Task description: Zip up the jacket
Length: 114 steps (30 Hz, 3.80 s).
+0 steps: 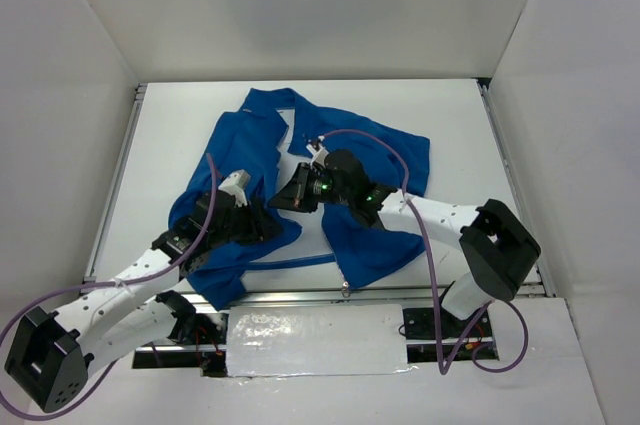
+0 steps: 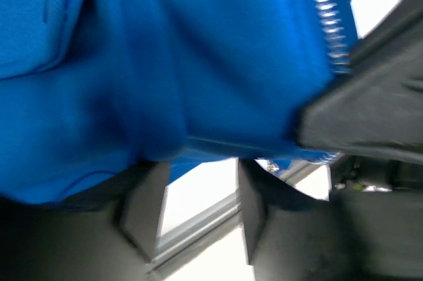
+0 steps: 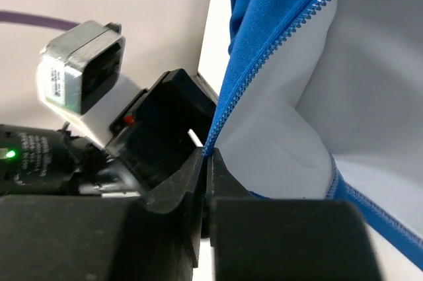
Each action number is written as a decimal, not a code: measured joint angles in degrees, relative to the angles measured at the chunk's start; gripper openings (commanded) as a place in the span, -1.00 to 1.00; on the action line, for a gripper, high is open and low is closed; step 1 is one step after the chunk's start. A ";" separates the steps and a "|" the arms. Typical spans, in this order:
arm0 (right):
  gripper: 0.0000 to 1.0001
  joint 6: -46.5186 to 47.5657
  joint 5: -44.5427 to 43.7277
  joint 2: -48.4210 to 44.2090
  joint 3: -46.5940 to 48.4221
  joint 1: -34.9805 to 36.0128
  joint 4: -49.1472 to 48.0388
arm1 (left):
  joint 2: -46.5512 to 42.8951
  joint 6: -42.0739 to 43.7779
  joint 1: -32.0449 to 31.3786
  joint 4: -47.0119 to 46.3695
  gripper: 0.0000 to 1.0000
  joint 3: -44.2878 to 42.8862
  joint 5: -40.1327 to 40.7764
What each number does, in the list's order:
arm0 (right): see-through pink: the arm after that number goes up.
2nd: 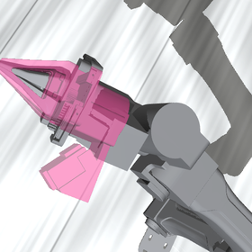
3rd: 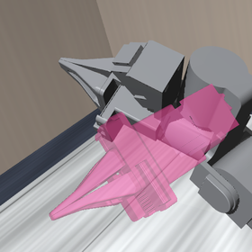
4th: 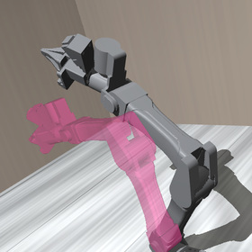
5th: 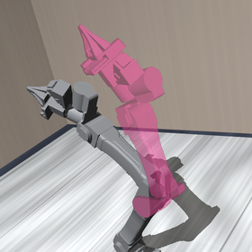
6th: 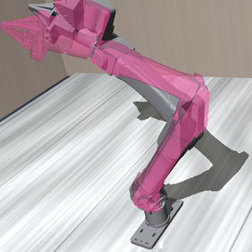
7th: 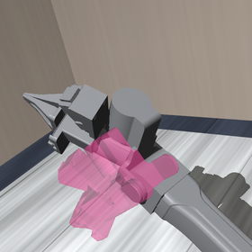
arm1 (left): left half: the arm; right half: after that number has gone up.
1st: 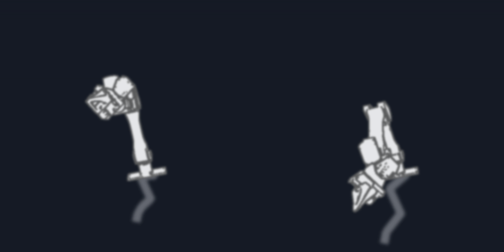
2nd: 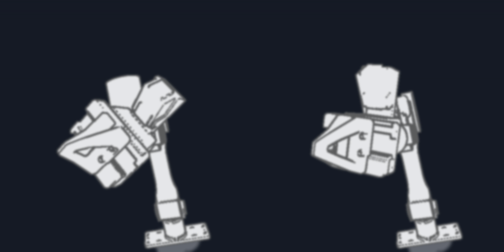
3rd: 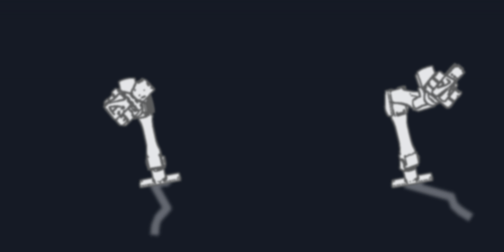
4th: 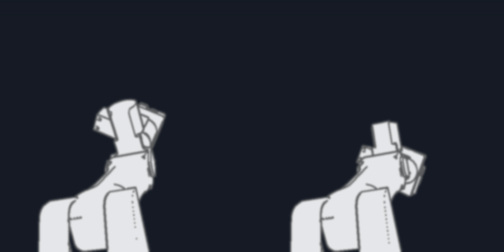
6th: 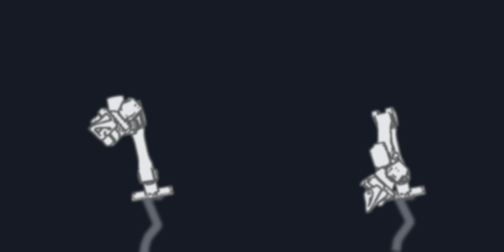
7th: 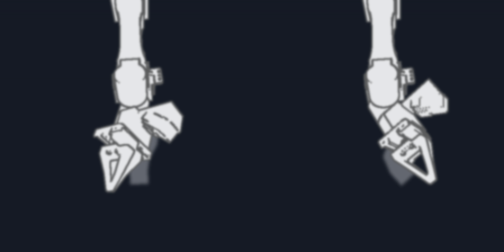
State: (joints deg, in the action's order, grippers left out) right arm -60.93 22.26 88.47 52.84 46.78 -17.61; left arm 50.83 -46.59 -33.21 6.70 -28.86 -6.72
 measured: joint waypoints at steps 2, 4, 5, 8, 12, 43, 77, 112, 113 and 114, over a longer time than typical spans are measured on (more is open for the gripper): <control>-0.46 -0.04 -0.02 0.00 -0.04 0.44 -0.02 | -0.07 0.13 -0.02 -0.39 -0.04 0.94 0.90; -0.35 0.66 -0.66 0.00 -0.37 0.59 -0.07 | -0.24 0.07 -0.02 -0.37 -0.23 1.60 1.77; -0.31 1.44 -1.01 0.00 -0.61 0.57 -0.11 | -0.46 0.13 -0.02 -0.35 -0.30 1.95 2.23; -0.09 4.31 -1.92 0.61 -1.90 -0.44 -0.55 | -1.40 0.79 -0.02 -0.35 -0.45 2.67 3.21; 0.17 7.17 2.12 5.25 -5.35 -3.93 -6.36 | -2.73 1.60 -0.02 -0.22 -0.53 3.50 4.74; -1.00 19.23 4.20 8.39 -15.80 -7.30 -0.90 | -4.79 3.43 -0.02 3.19 -0.02 3.65 5.57; -1.00 -4.17 15.37 -1.44 -19.17 -7.30 -25.59 | -4.72 2.73 0.00 -5.77 0.52 4.68 -12.41; -1.00 -5.29 14.99 -0.22 -19.21 -5.51 -28.20 | -5.88 -0.22 0.00 -10.14 -0.20 5.64 -12.72; -1.00 -5.25 14.93 -0.22 -19.21 -5.51 -28.02 | -5.97 -0.17 0.00 -10.14 -0.23 5.64 -12.79; -1.00 -5.22 14.84 -0.22 -19.21 -5.51 -27.89 | -6.01 -0.15 0.00 -10.16 -0.23 5.66 -12.90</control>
State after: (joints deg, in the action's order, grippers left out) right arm -66.15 37.10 88.25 33.63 41.28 -45.50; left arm 44.82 -46.74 -33.21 -3.46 -23.20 -19.62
